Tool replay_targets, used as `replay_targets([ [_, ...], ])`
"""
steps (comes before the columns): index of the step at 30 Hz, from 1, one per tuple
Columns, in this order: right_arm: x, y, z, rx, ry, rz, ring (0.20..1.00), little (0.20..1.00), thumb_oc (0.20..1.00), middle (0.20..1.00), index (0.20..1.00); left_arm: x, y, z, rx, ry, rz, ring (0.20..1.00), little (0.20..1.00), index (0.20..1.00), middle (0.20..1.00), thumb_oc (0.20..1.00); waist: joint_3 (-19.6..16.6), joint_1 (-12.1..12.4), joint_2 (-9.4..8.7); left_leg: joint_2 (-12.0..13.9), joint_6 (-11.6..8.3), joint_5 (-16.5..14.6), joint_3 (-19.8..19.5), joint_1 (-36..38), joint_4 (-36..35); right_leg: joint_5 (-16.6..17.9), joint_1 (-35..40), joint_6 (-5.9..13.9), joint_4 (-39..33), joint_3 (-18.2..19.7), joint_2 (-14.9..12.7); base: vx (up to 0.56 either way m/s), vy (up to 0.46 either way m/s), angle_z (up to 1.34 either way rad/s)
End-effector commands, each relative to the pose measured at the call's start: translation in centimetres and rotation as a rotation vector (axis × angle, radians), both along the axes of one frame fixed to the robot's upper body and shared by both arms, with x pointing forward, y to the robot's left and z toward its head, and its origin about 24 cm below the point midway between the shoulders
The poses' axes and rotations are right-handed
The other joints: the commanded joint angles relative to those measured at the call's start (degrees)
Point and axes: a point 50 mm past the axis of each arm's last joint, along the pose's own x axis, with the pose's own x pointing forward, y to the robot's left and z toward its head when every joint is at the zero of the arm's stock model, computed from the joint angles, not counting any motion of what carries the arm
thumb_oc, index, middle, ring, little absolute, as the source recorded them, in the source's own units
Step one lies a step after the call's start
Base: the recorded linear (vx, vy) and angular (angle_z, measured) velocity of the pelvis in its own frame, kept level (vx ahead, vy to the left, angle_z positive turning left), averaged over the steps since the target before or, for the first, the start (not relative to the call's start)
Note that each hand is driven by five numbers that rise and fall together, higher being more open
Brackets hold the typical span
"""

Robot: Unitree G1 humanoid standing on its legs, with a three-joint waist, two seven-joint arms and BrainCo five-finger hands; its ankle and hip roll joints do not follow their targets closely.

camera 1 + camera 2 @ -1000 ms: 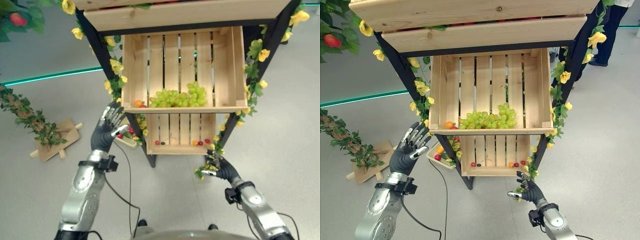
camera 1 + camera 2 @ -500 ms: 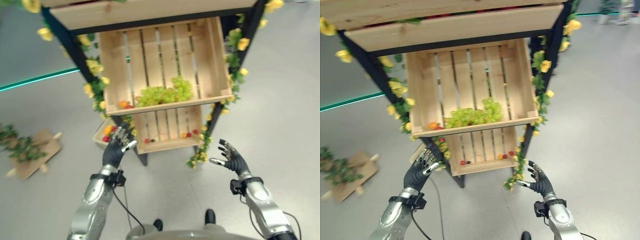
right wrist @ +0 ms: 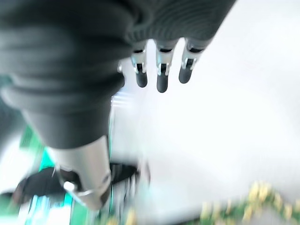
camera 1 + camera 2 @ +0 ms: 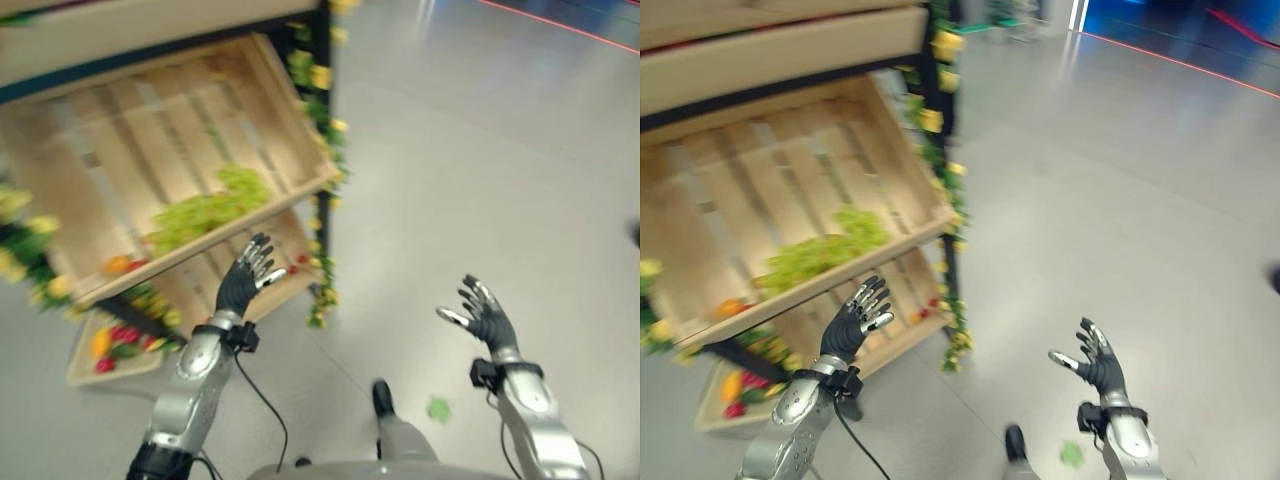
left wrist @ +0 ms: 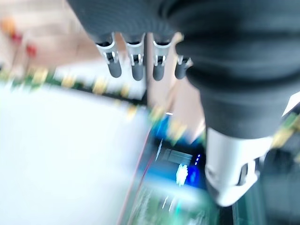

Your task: Pick up the fruits from the basket on one side to the basket on the other side

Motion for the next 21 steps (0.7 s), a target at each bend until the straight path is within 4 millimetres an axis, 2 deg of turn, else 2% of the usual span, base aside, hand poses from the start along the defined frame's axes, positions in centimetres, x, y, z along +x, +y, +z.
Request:
replay_targets([
  [1,0.2,-0.9,2.9,-0.058,-0.136,-0.006,1.0,1.0,1.0,1.0,1.0,-0.2,0.9,2.9,0.061,-0.14,0.004,1.0,1.0,1.0,1.0,1.0,0.0,0.0,0.04,1.6,-1.99,3.7,-4.2,-0.8,-7.3,-6.0,4.4,4.11,1.3,9.0,-2.8,-0.1,-0.038,-1.16],
  [2,0.2,-0.9,2.9,-0.058,-0.136,-0.006,1.0,1.0,1.0,1.0,1.0,-0.2,0.9,2.9,0.062,-0.141,0.004,1.0,1.0,1.0,1.0,1.0,-0.1,0.2,-0.01,1.5,-1.97,3.9,-4.1,-1.0,-7.2,-5.7,4.1,4.05,1.2,9.2,-2.8,-0.12,-0.082,-1.01],
  [3,0.1,-0.9,2.9,-0.049,-0.14,-0.011,1.0,1.0,1.0,1.0,1.0,-0.1,0.9,2.9,0.064,-0.138,0.012,1.0,1.0,1.0,1.0,1.0,-0.6,0.2,0.03,2.6,-1.97,3.4,-1.5,-1.1,-6.8,-6.3,5.7,3.87,1.4,8.2,-4.1,-0.11,-0.059,-0.88],
  [4,0.3,-0.8,3.0,-0.047,-0.147,-0.01,1.0,1.0,1.0,1.0,1.0,-0.1,1.1,3.0,0.07,-0.14,0.026,1.0,1.0,1.0,1.0,1.0,-0.8,0.9,0.14,3.3,-2.09,3.1,0.9,-1.2,-5.8,-6.2,6.5,3.82,1.6,4.6,-5.8,-0.09,-0.059,-0.89],
  [5,0.3,-0.8,3.0,-0.047,-0.147,-0.01,1.0,1.0,1.0,1.0,1.0,-0.1,1.1,3.0,0.07,-0.14,0.026,1.0,1.0,1.0,1.0,1.0,-0.8,1.0,0.13,3.3,-2.1,3.0,1.0,-1.2,-5.6,-6.2,6.5,3.84,1.6,4.7,-5.8,-0.08,-0.043,-1.48],
  [6,0.5,-0.6,3.1,-0.045,-0.155,-0.004,1.0,1.0,1.0,1.0,1.0,-0.2,1.4,3.1,0.079,-0.14,0.039,1.0,1.0,1.0,1.0,1.0,-1.0,2.2,0.12,4.2,-2.31,2.6,3.6,-1.4,-4.5,-5.8,7.4,3.71,2.1,-0.6,-7.7,-0.03,-0.064,-1.55],
  [7,1.3,-0.1,3.4,-0.055,-0.17,0.02,1.0,1.0,1.0,1.0,1.0,-0.3,2.1,3.5,0.091,-0.155,0.066,1.0,1.0,1.0,1.0,1.0,-2.0,4.7,0.28,5.3,-2.47,0.9,7.8,-0.7,-2.6,-5.7,9.7,4.21,4.8,-11.3,-11.2,-0.02,-0.062,-1.43],
  [9,1.3,-0.1,3.4,-0.055,-0.171,0.02,1.0,1.0,1.0,1.0,1.0,-0.3,2.1,3.5,0.092,-0.155,0.067,1.0,1.0,1.0,1.0,1.0,-1.7,4.6,0.18,5.3,-2.45,0.5,7.8,-0.7,-2.1,-5.9,9.9,4.35,5.1,-11.4,-11.4,0.0,-0.063,-1.76],
  [10,2.1,0.5,3.7,-0.06,-0.182,0.055,1.0,1.0,1.0,1.0,1.0,-0.4,2.9,4.0,0.087,-0.168,0.102,1.0,1.0,1.0,1.0,1.0,-2.3,6.0,0.26,7.0,-2.55,-0.2,13.6,-0.4,0.0,-5.7,11.1,4.0,9.8,-22.3,-13.9,-0.04,-0.173,-1.74],
  [11,2.1,0.3,3.6,-0.073,-0.172,0.064,1.0,1.0,1.0,1.0,1.0,-0.5,3.4,4.0,0.107,-0.162,0.121,1.0,1.0,1.0,1.0,1.0,-2.6,6.3,-0.22,7.4,-2.39,-0.8,15.0,-0.8,1.4,-6.3,12.3,3.34,7.4,-23.2,-13.0,-0.01,-0.34,-1.58],
  [12,2.1,0.6,3.5,-0.052,-0.166,0.066,1.0,1.0,1.0,1.0,1.0,-0.5,3.0,3.8,0.087,-0.156,0.106,1.0,1.0,1.0,1.0,1.0,-2.9,5.6,-0.72,8.4,-3.17,-0.8,16.0,-0.8,2.9,-5.7,12.2,3.29,3.2,-21.0,-11.9,0.11,-0.426,-1.31],
  [13,2.2,0.7,3.5,-0.056,-0.164,0.078,1.0,1.0,1.0,1.0,1.0,-0.7,3.5,3.5,0.074,-0.142,0.136,1.0,1.0,1.0,1.0,1.0,-3.3,5.0,-0.65,11.4,-4.66,0.0,18.3,-0.9,5.5,-5.6,12.4,3.33,0.1,-19.2,-9.9,0.13,-0.363,-1.55],
  [14,2.3,0.8,3.6,-0.058,-0.163,0.081,1.0,1.0,1.0,1.0,1.0,-0.8,3.6,3.5,0.072,-0.143,0.14,1.0,1.0,1.0,1.0,1.0,-3.3,5.4,-0.31,12.2,-5.05,-0.3,18.9,-1.0,6.3,-5.5,12.2,3.06,-0.2,-18.6,-9.2,0.16,-0.281,-1.05],
  [16,2.6,0.7,4.1,-0.07,-0.174,0.094,1.0,1.0,1.0,1.0,1.0,-1.0,3.8,3.1,0.038,-0.129,0.159,1.0,1.0,1.0,1.0,1.0,-3.1,4.4,0.36,13.8,-5.37,-1.2,19.3,-0.9,9.4,-7.7,11.1,1.71,-0.2,-15.5,-7.4,0.12,-0.197,-1.14],
  [17,2.6,0.6,3.9,-0.062,-0.169,0.098,1.0,1.0,1.0,1.0,1.0,-1.0,3.8,2.8,0.029,-0.12,0.168,1.0,1.0,1.0,1.0,1.0,-3.2,4.2,0.71,14.9,-6.28,-0.5,19.2,-1.2,12.7,-9.2,11.2,0.62,-0.9,-14.1,-5.9,0.16,-0.256,-1.17],
  [18,2.7,0.5,4.1,-0.069,-0.172,0.103,1.0,1.0,1.0,1.0,1.0,-1.0,3.9,2.8,0.029,-0.121,0.173,1.0,1.0,1.0,1.0,1.0,-2.9,4.4,1.04,16.3,-7.41,0.8,18.1,-2.1,16.4,-10.4,11.4,-0.24,-1.4,-13.1,-4.4,0.28,-0.439,-1.11],
  [19,2.9,0.5,4.3,-0.075,-0.176,0.123,1.0,1.0,1.0,1.0,1.0,-1.0,3.9,2.6,0.009,-0.113,0.183,1.0,1.0,1.0,1.0,1.0,-1.9,4.6,1.13,17.9,-10.07,5.8,12.6,-3.9,27.5,-14.0,12.6,-3.03,-3.0,-10.5,-0.8,0.21,-0.352,-0.83],
  [20,2.9,0.5,4.3,-0.075,-0.177,0.123,1.0,1.0,1.0,1.0,1.0,-1.0,3.9,2.6,0.008,-0.114,0.183,1.0,1.0,1.0,1.0,1.0,-1.8,4.6,1.52,18.9,-10.65,5.7,12.0,-4.4,28.5,-14.4,12.8,-3.5,-3.1,-10.6,0.0,0.21,-0.374,-1.47],
  [21,3.0,0.6,4.4,-0.077,-0.174,0.14,1.0,1.0,1.0,1.0,1.0,-1.2,4.0,2.5,0.007,-0.11,0.188,1.0,1.0,1.0,1.0,1.0,-1.3,4.6,1.58,19.0,-11.83,8.4,7.4,-5.9,34.9,-15.9,13.8,-5.26,-4.2,-8.9,2.2,0.06,-0.147,-1.37],
])
